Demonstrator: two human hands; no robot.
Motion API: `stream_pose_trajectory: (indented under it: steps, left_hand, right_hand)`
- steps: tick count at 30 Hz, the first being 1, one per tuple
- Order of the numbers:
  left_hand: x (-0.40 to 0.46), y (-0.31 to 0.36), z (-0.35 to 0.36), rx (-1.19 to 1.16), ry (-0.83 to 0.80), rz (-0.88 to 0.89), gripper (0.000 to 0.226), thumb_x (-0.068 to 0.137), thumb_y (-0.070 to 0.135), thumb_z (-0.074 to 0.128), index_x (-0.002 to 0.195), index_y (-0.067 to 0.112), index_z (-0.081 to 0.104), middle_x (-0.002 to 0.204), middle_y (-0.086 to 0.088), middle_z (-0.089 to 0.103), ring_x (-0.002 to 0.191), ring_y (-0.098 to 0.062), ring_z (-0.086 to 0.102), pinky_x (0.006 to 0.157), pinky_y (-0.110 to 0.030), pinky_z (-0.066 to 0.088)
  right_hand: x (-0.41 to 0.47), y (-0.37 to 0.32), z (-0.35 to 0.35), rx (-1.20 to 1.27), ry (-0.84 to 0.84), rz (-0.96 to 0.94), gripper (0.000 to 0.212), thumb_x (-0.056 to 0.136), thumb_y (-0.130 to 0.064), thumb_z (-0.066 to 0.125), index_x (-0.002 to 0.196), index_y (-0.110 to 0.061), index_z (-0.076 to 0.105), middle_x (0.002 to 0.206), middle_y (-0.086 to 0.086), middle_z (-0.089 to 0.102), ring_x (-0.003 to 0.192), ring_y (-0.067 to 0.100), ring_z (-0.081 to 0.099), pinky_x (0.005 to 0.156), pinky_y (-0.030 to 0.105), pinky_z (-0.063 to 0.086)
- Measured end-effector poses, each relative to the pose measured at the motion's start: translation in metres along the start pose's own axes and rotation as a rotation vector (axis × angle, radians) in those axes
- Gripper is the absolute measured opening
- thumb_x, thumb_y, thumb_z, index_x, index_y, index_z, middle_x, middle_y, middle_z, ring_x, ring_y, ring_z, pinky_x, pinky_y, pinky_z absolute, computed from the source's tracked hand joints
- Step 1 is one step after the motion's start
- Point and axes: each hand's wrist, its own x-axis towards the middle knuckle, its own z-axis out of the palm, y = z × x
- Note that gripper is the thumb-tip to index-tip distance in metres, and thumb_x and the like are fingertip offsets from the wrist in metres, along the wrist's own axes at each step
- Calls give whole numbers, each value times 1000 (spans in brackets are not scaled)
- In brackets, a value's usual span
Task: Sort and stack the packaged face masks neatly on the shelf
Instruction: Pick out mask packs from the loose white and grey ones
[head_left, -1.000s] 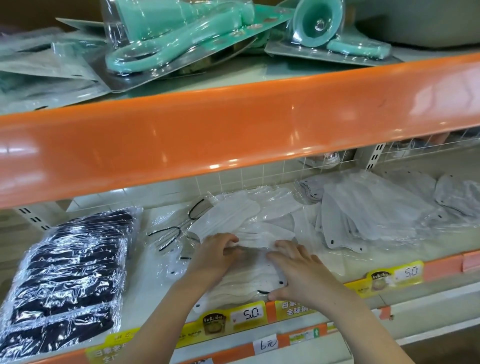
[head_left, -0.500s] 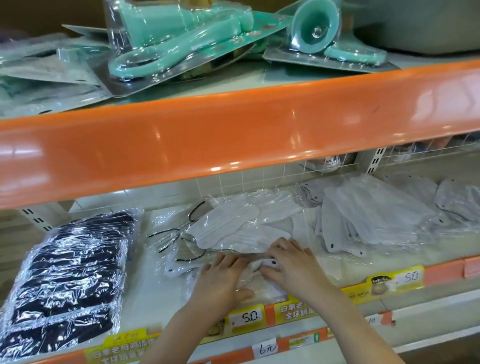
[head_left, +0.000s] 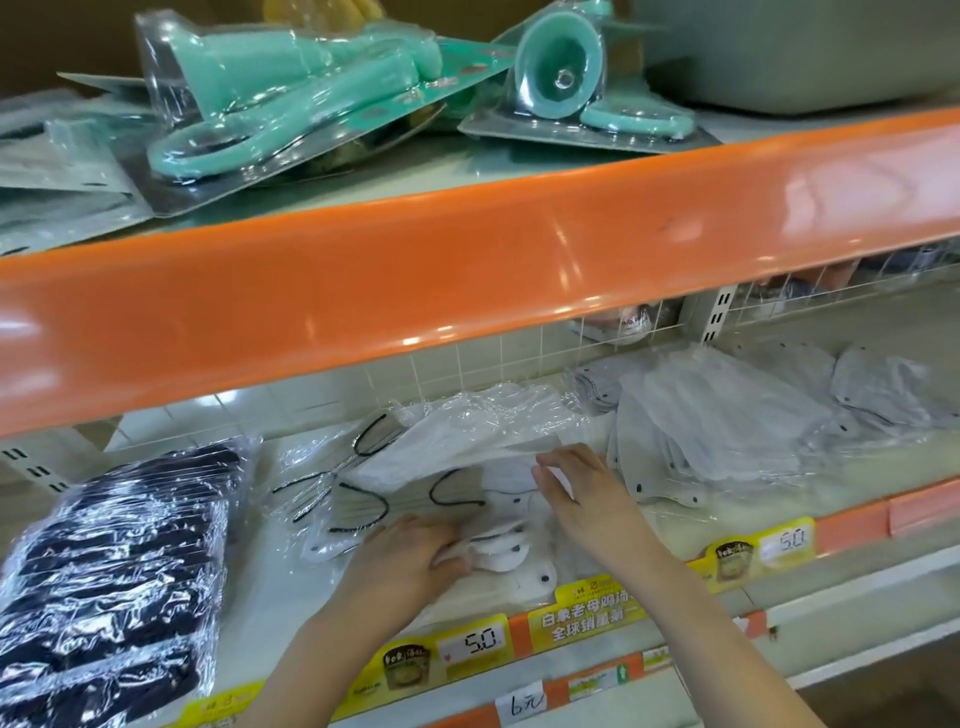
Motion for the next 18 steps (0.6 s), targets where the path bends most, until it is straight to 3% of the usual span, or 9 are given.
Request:
stream_pose_trajectory:
  steps: [4,6,10,12,15,18]
  left_hand:
    - [0,7,-6,-80,31,-40,63,82,75,25,121,38,58,121,17,60,116,-6,49,90,-24,39]
    - [2,11,-7,-53,20,-43,63,83,77,25,121,39,58,126,19,57,120,-5,46,93,-23,37]
    - [6,19,-4,-131,21,39,100,55,97,4,118,40,58,122,23,55,118,-3,45,90,-23,34]
    - [12,23,-1,-206,67,75,104,56,97,-3,115,40,60,119,24,56,116,0,44,92,-24,35]
    - [23,35,-1,-253,132,112,92,67,91,6,110,34,65,114,22,60,114,0,46,94,-26,38]
    - [40,48,1,-275,188,108,51,88,63,33,109,31,67,113,19,61,114,-2,47,96,-28,40]
  right_hand:
    - [2,5,0,45,149,-56,21,94,-21,55,106,-9,67,113,5,55,109,27,52,90,30,39]
    - [3,8,-1,46,184,-64,12,94,-14,57,96,-8,66,105,3,56,103,25,53,87,34,41]
    - [2,13,-2,28,189,-70,9,92,-13,56,88,-8,63,92,3,59,92,26,54,81,38,44]
    - [1,15,0,-43,178,-84,18,92,-24,52,88,-10,63,89,2,60,89,27,54,77,39,45]
    - [3,23,2,-156,163,-118,20,89,-26,51,95,-13,65,95,2,60,94,28,55,78,35,42]
    - [8,33,-3,-258,165,-84,18,85,-13,62,103,-13,64,107,3,58,104,28,54,84,37,41]
